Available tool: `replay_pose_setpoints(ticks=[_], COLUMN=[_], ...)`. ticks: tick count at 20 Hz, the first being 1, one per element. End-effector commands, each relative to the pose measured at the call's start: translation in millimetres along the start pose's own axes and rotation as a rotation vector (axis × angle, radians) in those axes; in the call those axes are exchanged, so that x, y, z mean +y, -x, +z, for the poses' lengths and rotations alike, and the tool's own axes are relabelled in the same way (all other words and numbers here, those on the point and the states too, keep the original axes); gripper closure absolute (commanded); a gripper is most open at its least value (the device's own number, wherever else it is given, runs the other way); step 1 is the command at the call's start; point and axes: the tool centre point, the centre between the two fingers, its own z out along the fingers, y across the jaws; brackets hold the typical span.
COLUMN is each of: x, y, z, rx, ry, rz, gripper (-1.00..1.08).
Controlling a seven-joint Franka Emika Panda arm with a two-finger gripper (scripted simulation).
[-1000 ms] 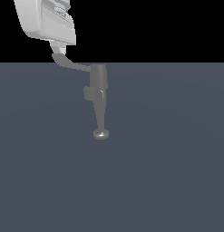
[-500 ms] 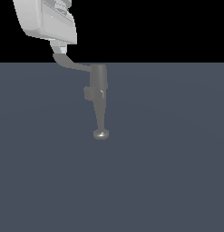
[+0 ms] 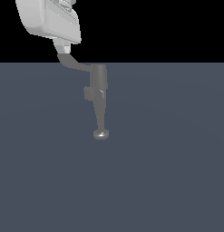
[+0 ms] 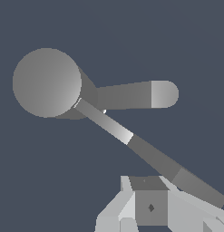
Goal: Turn on the faucet by rotating a designated handle.
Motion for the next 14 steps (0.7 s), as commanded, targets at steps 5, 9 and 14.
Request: replay_pose_setpoints(ticks=[5,9,14], x=[15,23,34], y=[-15,-23,-33], z=[2,2,2], rx=[0.003,0.003,0.004], ry=[0.008,0.008,0.010], rz=[0.004,0.004,0.003], gripper=[1.08,1.08,1.08])
